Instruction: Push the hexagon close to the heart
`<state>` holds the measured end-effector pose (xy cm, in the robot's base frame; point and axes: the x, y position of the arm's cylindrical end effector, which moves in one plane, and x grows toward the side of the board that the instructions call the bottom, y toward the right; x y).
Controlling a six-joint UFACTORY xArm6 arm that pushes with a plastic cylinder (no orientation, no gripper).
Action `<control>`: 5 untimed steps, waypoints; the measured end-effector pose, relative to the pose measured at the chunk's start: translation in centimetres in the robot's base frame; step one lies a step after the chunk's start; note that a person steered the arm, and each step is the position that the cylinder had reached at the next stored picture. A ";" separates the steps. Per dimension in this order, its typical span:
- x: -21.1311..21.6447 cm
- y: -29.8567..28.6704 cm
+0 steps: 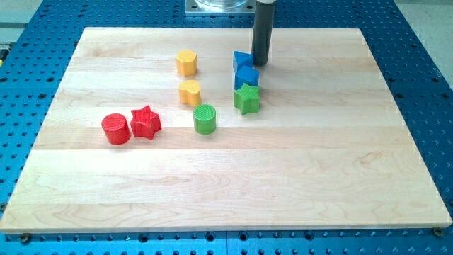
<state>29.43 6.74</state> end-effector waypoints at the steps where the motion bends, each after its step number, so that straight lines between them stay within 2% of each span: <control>1: 0.0 -1.8; 3: -0.8 -7.1; 4: -2.6 -10.9; 5: -0.7 -14.4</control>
<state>28.68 -7.69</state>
